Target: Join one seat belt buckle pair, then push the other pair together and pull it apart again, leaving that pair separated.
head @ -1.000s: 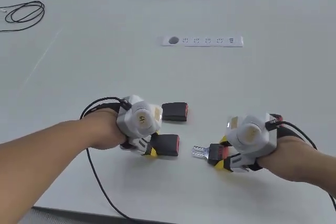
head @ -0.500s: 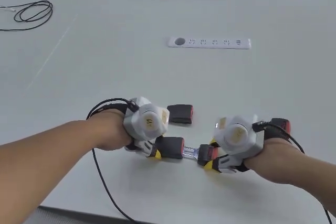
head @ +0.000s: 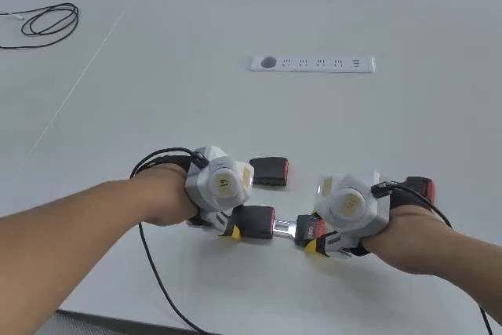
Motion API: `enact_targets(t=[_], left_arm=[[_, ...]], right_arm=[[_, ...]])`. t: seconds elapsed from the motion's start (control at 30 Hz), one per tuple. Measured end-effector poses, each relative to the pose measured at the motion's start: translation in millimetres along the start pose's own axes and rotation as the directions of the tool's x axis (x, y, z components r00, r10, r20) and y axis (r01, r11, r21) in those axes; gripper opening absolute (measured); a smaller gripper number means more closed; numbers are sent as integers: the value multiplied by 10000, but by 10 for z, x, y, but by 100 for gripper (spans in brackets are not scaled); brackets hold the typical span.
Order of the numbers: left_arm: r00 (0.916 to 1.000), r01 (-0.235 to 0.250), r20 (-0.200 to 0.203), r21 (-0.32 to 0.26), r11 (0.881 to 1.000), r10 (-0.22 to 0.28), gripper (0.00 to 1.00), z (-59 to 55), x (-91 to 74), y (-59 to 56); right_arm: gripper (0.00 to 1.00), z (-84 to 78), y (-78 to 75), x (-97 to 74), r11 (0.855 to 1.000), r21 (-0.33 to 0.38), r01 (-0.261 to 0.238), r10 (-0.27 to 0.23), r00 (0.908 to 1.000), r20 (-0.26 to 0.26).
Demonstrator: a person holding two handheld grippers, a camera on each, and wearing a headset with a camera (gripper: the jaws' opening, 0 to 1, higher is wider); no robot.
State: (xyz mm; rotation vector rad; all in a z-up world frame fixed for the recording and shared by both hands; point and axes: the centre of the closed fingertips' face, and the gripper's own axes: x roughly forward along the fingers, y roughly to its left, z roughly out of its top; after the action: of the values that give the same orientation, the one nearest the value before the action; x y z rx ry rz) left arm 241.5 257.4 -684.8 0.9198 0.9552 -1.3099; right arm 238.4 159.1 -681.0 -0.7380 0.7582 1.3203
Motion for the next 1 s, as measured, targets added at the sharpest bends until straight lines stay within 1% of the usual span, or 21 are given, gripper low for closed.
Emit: enact_targets(t=[0.13, 0.2, 0.3, 0.47, 0.7, 0.93, 1.0], left_arm=[[10000, 7, -61, 56, 10000, -7, 32, -1, 0, -2], [10000, 13, -61, 68, 10000, -12, 32, -1, 0, 1], [10000, 24, -18, 205, 9998, -24, 32, 5, 0, -1], [10000, 61, 35, 273, 9996, -62, 31, 6, -2, -4], [9999, 72, 128, 314, 9995, -76, 31, 13, -3, 1], [9998, 79, 204, 377, 9993, -87, 31, 16, -2, 1], [9998, 92, 165, 435, 9990, -100, 31, 17, -1, 0]], right_arm=[[35, 32, 20, 41, 10000, -50, -23, 23, 10000, 12], [35, 55, 9, 54, 9999, 142, -39, 37, 9999, 156], [35, 72, 16, 64, 9999, 74, -74, 73, 9997, 223], [34, 77, 19, 72, 9998, 98, -144, 142, 9997, 186], [33, 109, 20, 84, 9997, 232, -72, 70, 9999, 93], [32, 135, 17, 92, 9999, 146, -93, 93, 10000, 22], [32, 154, 16, 105, 9999, 122, -114, 113, 9999, 38]])
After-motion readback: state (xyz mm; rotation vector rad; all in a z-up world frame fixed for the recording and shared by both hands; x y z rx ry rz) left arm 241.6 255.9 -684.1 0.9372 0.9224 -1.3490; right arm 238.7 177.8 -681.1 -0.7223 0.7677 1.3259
